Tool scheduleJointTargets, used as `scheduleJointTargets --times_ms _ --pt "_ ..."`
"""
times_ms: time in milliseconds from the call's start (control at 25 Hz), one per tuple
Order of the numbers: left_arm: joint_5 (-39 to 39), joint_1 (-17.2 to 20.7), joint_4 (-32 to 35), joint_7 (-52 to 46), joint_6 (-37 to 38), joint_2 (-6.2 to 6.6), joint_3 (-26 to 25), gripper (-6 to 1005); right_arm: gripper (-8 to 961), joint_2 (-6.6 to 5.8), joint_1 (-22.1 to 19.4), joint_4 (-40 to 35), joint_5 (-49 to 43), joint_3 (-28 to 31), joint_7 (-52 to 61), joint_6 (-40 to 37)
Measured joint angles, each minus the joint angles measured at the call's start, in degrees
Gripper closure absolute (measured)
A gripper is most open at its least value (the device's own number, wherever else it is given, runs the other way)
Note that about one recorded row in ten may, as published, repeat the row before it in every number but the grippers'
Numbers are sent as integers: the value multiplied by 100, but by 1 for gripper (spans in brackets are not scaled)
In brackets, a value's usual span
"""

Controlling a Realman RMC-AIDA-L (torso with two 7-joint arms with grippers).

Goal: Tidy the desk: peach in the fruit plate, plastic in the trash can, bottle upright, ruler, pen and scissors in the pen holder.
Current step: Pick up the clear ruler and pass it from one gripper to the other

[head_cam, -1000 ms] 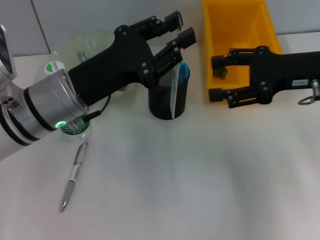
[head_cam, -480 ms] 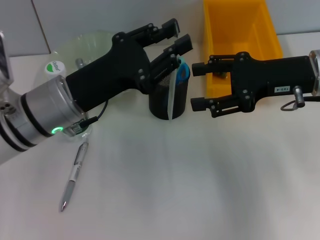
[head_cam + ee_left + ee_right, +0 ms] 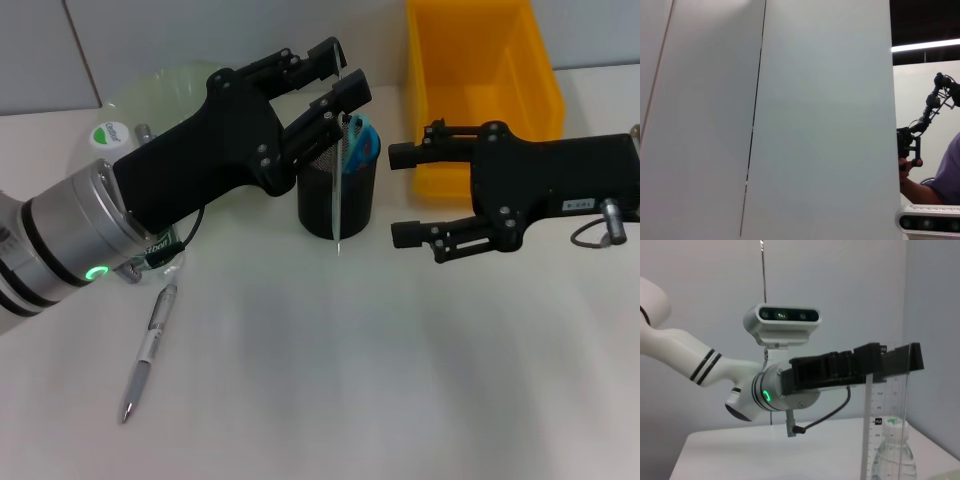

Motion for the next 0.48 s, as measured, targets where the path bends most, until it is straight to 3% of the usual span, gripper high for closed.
scheduleJointTargets --times_ms 480 --pt "0 3 -5 -2 78 -34 96 633 169 67 -57 -4 51 83 -338 82"
